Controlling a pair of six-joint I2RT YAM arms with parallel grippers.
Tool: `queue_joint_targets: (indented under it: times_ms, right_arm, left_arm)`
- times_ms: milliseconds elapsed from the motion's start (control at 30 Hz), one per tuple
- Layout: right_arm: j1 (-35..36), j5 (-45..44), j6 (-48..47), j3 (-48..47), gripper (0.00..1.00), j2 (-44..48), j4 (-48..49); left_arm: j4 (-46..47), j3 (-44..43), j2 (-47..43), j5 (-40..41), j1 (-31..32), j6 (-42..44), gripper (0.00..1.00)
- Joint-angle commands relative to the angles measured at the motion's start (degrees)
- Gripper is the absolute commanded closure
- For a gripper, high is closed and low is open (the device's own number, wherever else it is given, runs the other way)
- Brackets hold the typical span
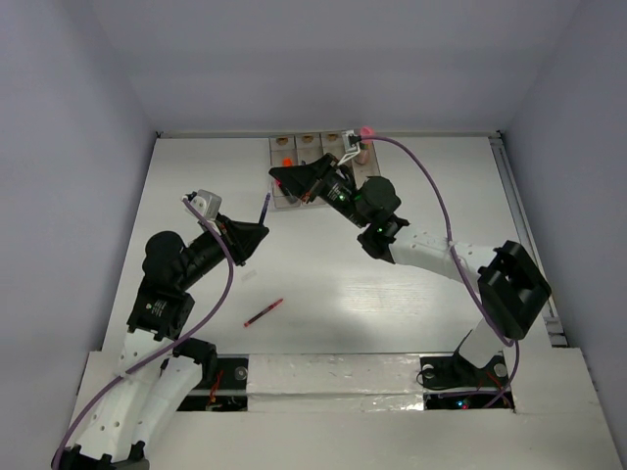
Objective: Sort the stationery into containers
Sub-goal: Close the pen cap on the pen.
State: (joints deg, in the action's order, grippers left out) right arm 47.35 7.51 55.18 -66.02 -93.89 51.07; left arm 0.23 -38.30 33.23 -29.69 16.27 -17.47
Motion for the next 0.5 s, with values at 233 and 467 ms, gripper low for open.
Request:
queue_joint_targets:
  times_ms: [233,467]
  right_arm:
    - [0.5,-1.2,-2.4,-1.0,1.0,2.0,4.0]
    - [1.7,-0.5,-2.6,-1.0,1.0,0.7,3.9]
  left_arm:
    - [3.3,-0.5,-0.8,-0.5,-0.4,-0.2,1.0]
    - [3.2,-0.5,-0.5,-0.5,-0.4,-0.2,1.0]
